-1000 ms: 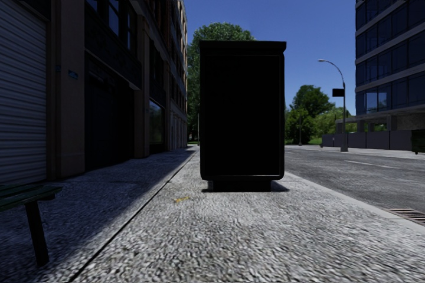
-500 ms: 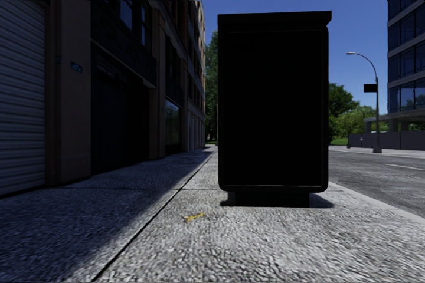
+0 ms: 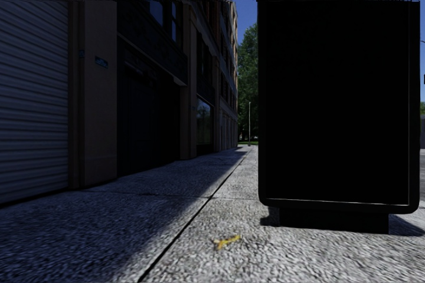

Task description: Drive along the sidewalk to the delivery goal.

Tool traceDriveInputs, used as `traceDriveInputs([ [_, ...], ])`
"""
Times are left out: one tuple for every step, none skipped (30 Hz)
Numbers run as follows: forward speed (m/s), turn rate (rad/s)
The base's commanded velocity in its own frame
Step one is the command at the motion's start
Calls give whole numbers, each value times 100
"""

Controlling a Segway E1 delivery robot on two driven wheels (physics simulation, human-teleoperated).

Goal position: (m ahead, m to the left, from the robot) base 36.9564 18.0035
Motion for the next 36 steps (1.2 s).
traceDriveInputs([
  [109,44],
  [109,44],
  [109,44],
  [109,44],
  [109,44],
  [109,44],
  [109,44],
  [109,44],
  [109,44],
  [109,44],
  [109,44],
  [109,44],
  [109,44],
  [110,44],
  [115,44],
  [138,44],
  [138,44],
  [179,43],
  [200,40],
  [200,36],
  [200,36],
  [200,31],
  [200,25],
  [200,0],
  [200,0],
  [200,0],
  [200,0],
  [200,0],
  [200,0],
  [200,0],
  [200,-60],
  [200,-61],
  [200,-61],
  [200,-61],
  [200,-61],
  [200,-61],
])
